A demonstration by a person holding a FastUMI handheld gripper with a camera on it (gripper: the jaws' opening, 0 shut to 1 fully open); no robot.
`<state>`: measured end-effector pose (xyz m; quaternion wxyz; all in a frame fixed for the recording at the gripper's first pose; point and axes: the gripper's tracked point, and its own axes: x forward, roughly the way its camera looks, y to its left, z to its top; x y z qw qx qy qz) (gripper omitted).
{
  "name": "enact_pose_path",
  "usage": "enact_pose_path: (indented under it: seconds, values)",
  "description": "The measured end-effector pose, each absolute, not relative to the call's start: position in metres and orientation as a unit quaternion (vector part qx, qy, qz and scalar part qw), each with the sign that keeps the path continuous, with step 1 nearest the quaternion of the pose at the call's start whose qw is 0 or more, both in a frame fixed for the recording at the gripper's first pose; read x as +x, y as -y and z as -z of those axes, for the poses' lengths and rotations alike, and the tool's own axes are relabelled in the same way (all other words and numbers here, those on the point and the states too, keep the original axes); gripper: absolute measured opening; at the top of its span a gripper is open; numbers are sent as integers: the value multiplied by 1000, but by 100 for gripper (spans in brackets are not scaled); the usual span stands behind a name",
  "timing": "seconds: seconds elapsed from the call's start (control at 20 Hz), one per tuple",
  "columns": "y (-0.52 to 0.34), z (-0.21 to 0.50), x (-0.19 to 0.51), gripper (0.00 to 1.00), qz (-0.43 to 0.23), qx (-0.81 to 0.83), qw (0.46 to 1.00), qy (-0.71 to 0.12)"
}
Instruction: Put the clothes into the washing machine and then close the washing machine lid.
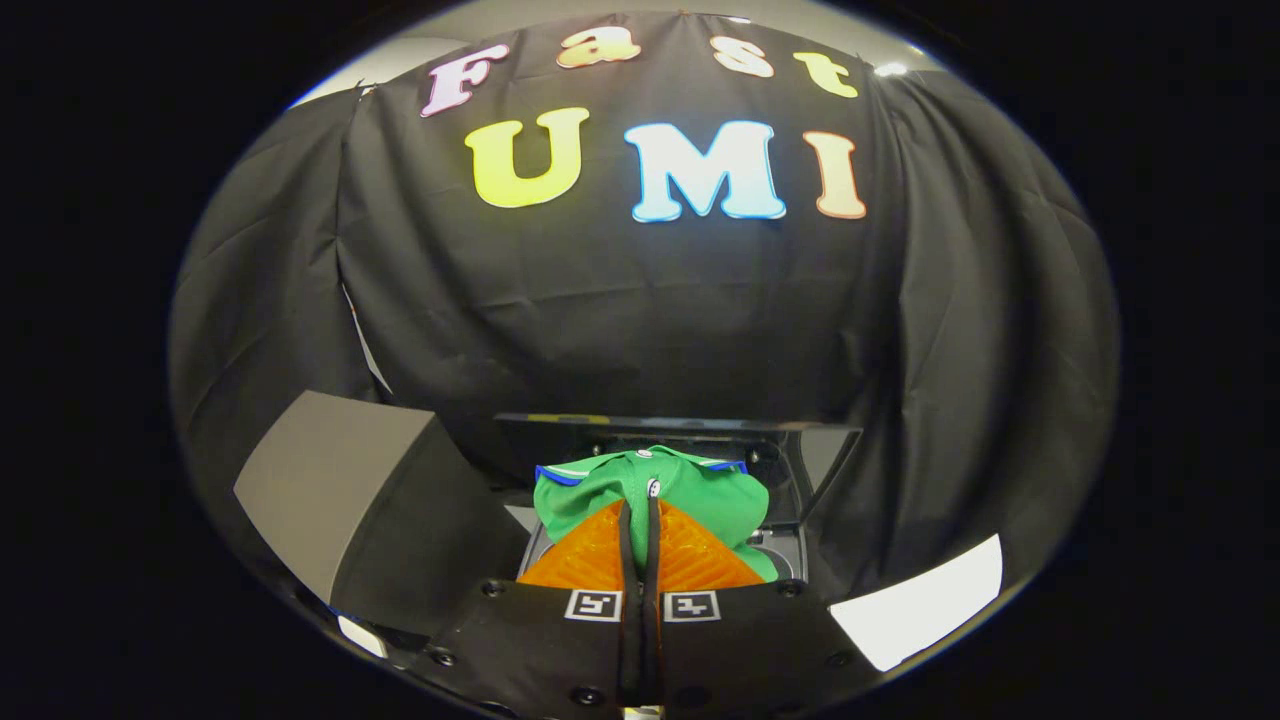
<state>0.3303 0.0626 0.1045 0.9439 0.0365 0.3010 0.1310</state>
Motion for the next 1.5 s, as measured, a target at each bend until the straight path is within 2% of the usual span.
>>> enact_pose_path:
  seconds: [1.05,1.5]
  values:
    - [-80,46,340,1,-129,7,913,-387]
    - [-83,104,356,2,-101,7,902,-419]
